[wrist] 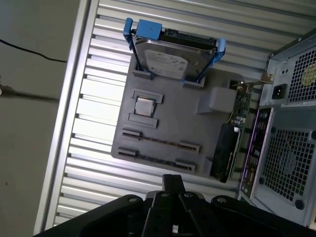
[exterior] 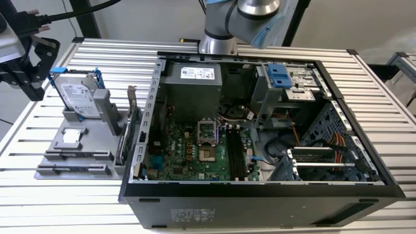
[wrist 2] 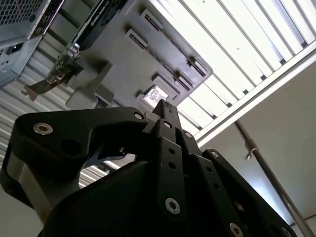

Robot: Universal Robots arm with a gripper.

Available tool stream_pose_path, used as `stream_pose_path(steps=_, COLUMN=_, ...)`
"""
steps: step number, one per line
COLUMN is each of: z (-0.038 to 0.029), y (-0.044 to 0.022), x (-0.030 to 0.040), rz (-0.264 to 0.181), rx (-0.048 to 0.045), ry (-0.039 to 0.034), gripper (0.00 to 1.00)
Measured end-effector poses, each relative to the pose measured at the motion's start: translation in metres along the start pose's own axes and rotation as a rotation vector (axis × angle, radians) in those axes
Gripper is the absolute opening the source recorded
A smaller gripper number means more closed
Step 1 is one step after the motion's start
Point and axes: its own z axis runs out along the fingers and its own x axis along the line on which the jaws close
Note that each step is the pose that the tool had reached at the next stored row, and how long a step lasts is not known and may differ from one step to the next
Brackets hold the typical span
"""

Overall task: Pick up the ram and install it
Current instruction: 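Pick up the ram and move it above insertion slot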

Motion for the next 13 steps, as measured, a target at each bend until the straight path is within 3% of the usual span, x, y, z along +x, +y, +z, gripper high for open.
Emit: stream_pose_path(steps=13, z=0.0, y=0.0, x=0.0, rz=-0.046, rx=0.0003, ry=0.0023, gripper=0.0)
